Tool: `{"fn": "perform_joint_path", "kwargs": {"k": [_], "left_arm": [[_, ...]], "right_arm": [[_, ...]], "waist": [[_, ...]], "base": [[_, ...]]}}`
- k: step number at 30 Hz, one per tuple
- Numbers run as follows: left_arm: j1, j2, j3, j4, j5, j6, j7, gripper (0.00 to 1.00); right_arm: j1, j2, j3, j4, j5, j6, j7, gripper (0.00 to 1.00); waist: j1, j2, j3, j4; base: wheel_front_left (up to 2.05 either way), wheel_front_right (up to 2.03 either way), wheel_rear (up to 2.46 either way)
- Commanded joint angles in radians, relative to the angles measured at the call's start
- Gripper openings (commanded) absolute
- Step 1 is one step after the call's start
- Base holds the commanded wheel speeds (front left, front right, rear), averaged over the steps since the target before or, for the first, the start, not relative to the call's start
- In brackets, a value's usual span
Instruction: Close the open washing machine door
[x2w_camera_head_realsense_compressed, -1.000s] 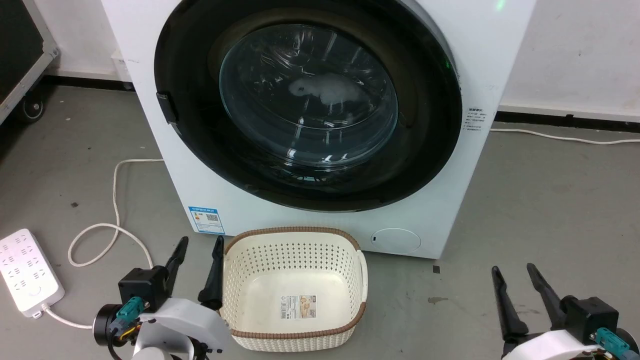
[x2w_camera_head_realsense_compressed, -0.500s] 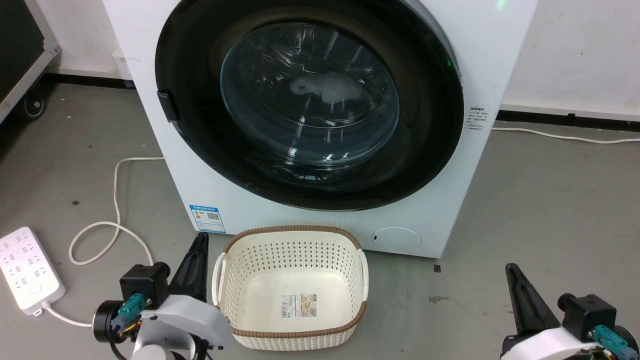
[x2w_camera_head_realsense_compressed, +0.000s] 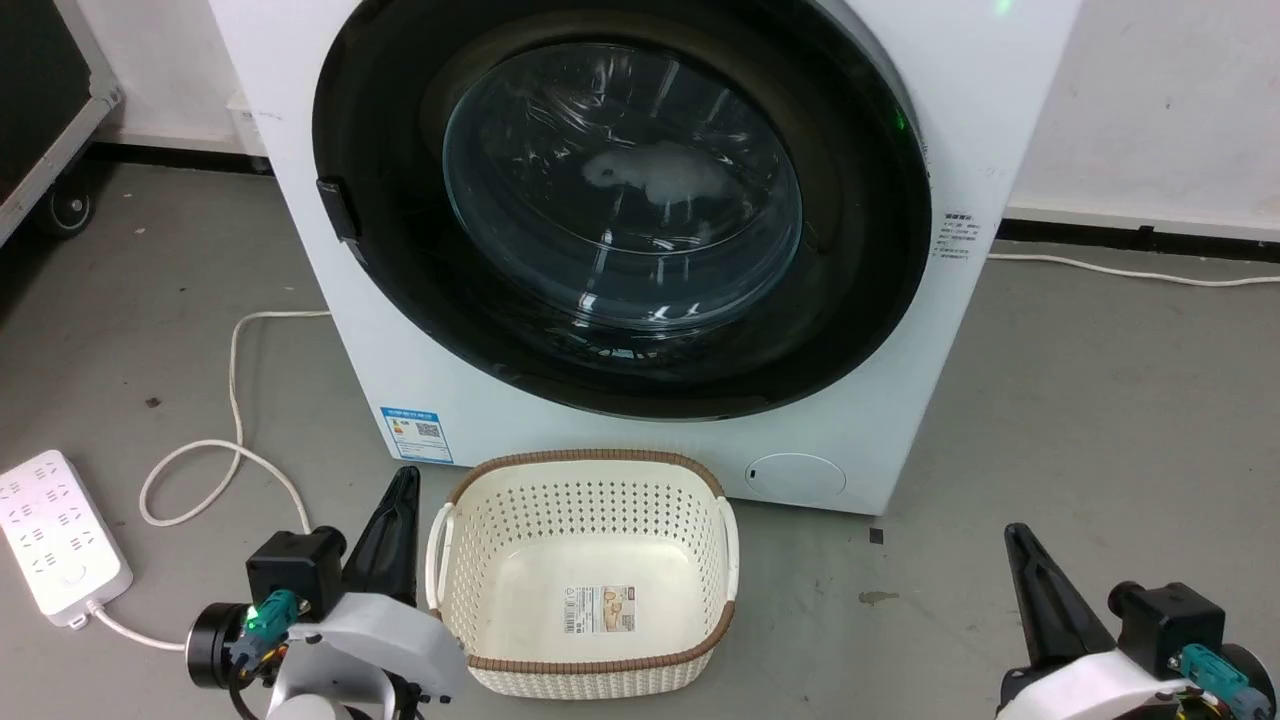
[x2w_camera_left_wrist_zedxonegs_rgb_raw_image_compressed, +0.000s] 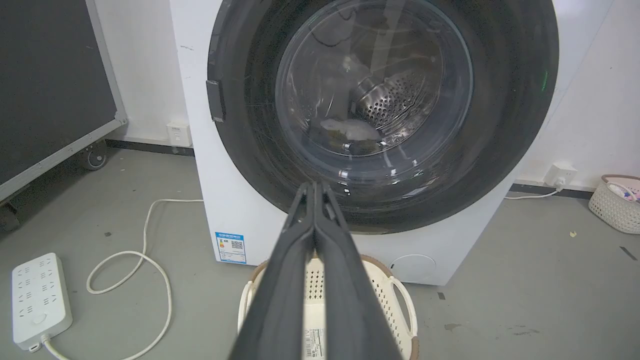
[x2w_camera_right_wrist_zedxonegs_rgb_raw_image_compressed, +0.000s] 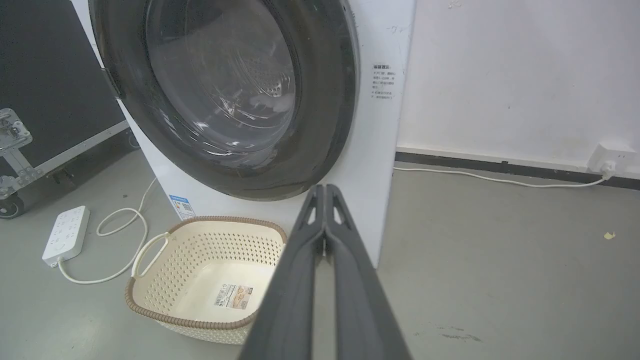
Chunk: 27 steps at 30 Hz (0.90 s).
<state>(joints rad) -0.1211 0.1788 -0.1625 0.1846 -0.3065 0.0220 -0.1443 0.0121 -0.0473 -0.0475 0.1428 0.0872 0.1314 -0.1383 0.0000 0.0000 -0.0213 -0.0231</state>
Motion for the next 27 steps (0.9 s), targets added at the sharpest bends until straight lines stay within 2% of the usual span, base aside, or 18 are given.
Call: {"fn": "perform_joint_path", "kwargs": {"k": [1, 27], "left_arm": [[0.017, -0.004, 0.008, -0.008, 0.013, -0.004, 0.005, 0.0], [0.046, -0.038, 0.051, -0.057, 0.094, -0.009, 0.043, 0.0]], "right_arm": [[-0.003, -0.001, 0.003, -0.01, -0.008, 0.0, 0.005, 0.0], [-0.005, -0.001, 0.015, -0.047, -0.03, 0.0, 0.042, 0.0]], "waist": [[0.0, 0.0, 0.0, 0.0], [0.0, 0.0, 0.006, 0.007]], "base": [[0.0, 0.0, 0.0], [0.0, 0.0, 0.0]]}}
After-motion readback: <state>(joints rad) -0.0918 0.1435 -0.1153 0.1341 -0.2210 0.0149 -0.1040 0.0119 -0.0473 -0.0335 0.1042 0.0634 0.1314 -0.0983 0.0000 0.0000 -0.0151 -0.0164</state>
